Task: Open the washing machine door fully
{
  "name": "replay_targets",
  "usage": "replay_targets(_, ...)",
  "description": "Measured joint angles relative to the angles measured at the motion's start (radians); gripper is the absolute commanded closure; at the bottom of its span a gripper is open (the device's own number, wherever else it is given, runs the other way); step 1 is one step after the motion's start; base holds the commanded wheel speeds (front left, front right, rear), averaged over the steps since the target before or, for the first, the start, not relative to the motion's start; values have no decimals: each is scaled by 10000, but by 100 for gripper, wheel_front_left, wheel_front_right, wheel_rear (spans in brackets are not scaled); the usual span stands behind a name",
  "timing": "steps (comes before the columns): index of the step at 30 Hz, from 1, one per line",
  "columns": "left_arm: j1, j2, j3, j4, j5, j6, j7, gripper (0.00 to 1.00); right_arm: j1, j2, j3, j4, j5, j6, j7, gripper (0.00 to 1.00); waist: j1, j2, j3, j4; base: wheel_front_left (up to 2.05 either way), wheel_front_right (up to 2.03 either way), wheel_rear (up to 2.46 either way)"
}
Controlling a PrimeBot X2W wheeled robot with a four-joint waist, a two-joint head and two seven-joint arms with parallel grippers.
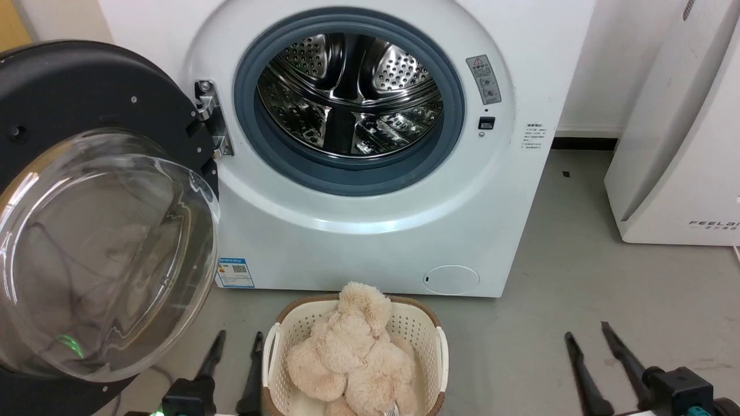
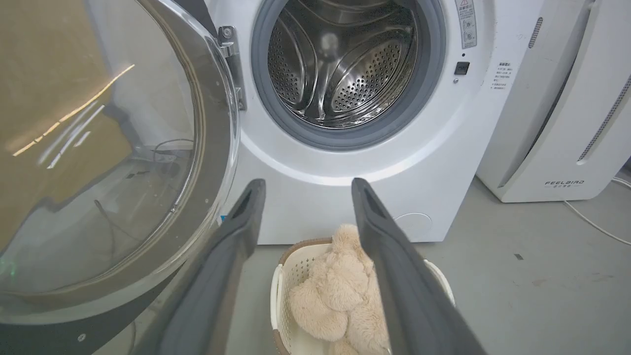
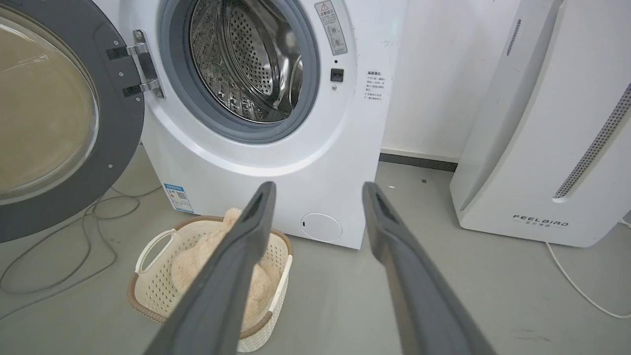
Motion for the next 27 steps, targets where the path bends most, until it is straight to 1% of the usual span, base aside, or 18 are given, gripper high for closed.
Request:
replay_targets(13,3,-75,140,-67,107,-58,190,100,-25,-2,4,42,-44,0,4,100,0,0,44,-50,0,0,0)
replay_targets(27,2,-282,370,-257,360,-219,445,100,-156,-2,17,167,-69,0,35,100,2,0,100,-111,0,0,0)
